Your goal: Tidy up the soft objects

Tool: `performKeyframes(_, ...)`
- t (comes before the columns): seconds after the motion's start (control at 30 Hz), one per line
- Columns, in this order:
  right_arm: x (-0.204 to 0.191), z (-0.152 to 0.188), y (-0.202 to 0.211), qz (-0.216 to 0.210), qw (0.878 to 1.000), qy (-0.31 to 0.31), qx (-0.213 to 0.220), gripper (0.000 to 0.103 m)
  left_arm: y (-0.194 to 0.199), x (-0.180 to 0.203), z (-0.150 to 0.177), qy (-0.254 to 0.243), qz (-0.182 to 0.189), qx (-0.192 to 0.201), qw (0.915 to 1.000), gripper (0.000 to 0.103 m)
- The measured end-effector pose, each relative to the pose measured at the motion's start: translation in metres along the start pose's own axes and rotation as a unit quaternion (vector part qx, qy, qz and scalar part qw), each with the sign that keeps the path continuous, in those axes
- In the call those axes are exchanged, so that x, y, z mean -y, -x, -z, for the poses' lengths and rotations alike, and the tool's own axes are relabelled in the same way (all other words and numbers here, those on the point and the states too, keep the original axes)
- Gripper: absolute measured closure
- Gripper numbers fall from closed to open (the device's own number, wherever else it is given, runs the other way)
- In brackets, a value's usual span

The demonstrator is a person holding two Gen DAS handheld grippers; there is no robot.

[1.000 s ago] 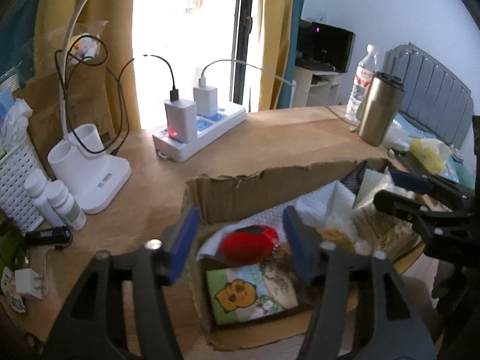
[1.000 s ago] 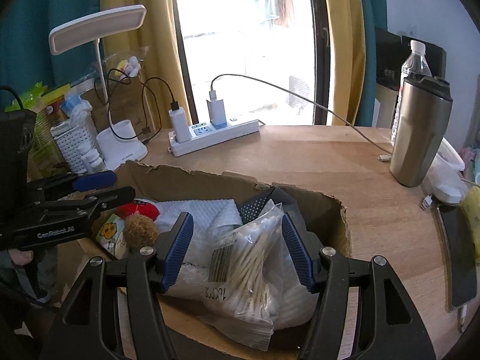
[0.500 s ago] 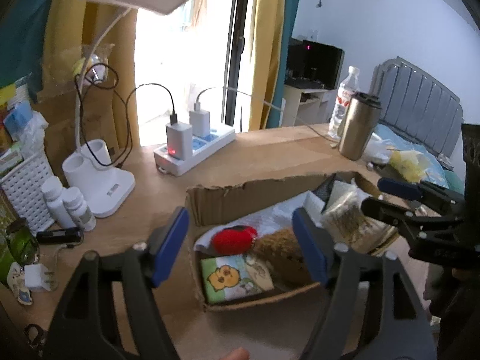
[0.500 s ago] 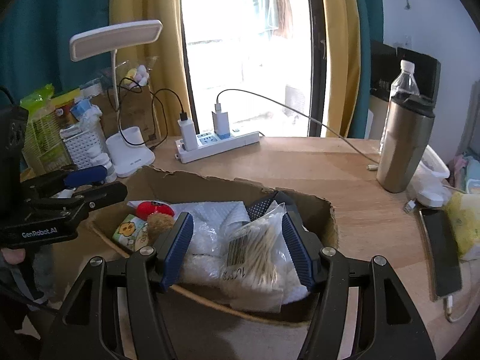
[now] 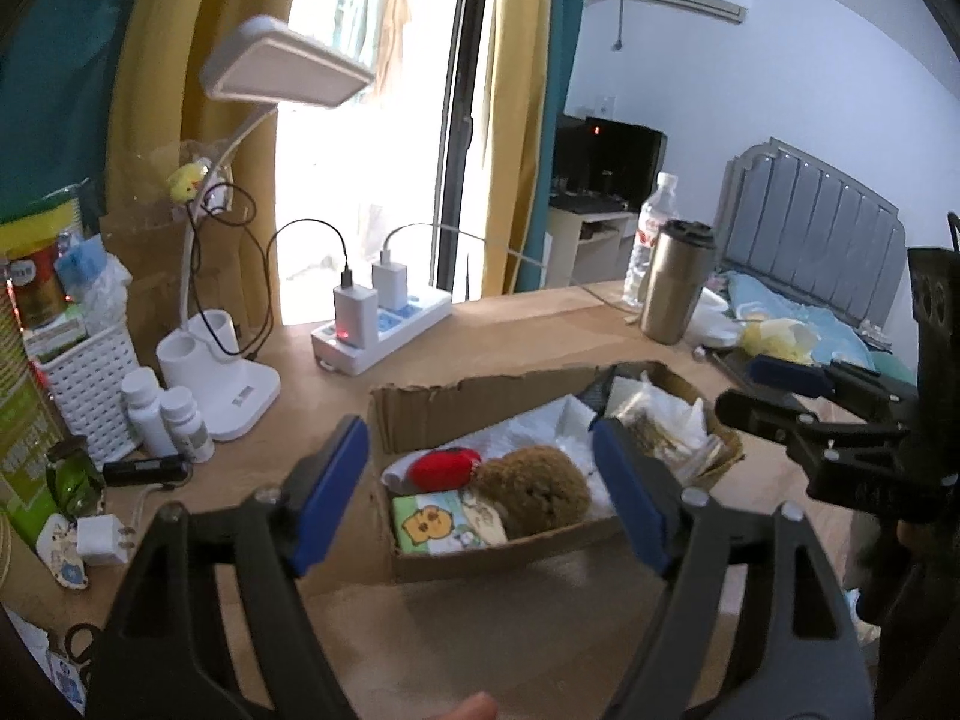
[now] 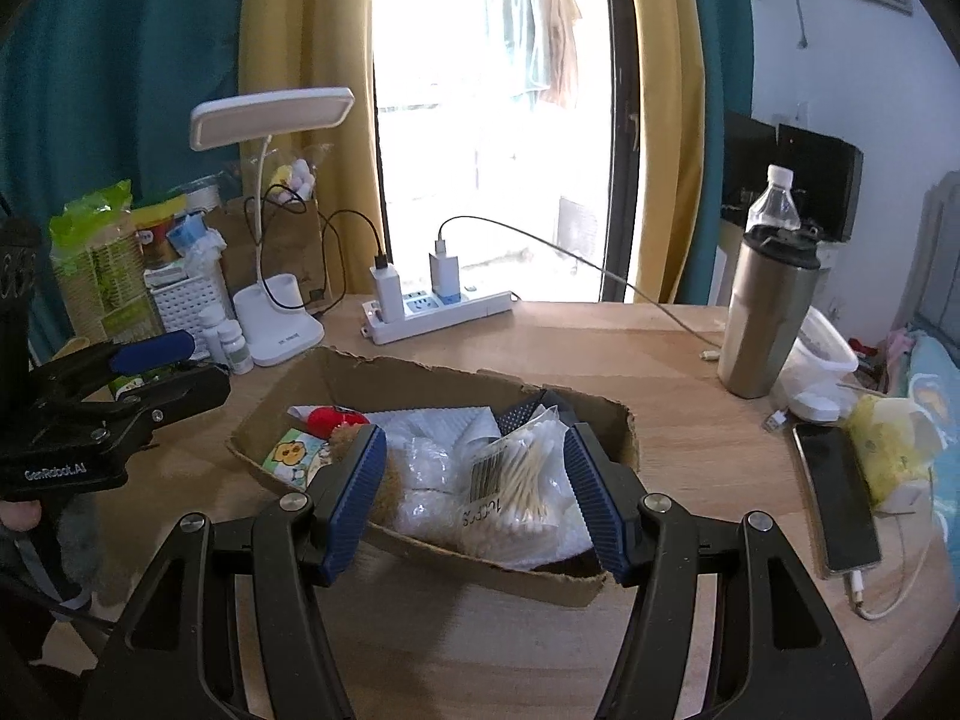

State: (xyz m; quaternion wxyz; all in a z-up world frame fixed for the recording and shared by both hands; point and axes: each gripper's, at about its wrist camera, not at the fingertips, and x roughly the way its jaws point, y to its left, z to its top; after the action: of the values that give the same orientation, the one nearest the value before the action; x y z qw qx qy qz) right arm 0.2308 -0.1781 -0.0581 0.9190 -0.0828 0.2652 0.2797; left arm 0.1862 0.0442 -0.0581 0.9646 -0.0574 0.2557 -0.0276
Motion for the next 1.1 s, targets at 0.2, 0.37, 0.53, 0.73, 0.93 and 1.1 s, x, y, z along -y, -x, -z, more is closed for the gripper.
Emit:
performKeyframes(0.2,-0.011,0.0,0.019,0.003,1.0,0.006,0.014,0.033,0.024,0.004,0.002,0.002,0.003,0.019,0.9998,0.008)
performKeyframes(0.37,-0.018,0.0,0.036,0.007,1.0,0.011,0.025,0.03,0.045,0.009,0.003,0.0,0.006,0.041,0.9992,0.007)
performKeyframes(0.53,-0.023,0.002,0.053,0.013,0.999,0.014,0.036,0.029,0.066,0.014,0.005,0.001,0.007,0.058,0.9983,0.006)
performKeyframes(0.73,-0.028,0.006,0.076,0.021,0.998,0.015,0.051,0.029,0.087,0.021,0.006,-0.004,0.005,0.078,0.997,0.004)
performKeyframes(0.93,-0.033,0.011,0.105,0.033,0.997,0.013,0.073,0.029,0.112,0.032,0.009,-0.009,0.014,0.096,0.9953,0.002)
performKeyframes(1.1,-0.036,0.015,0.126,0.043,0.995,0.009,0.092,0.028,0.132,0.041,0.009,-0.016,0.016,0.115,0.9931,0.001)
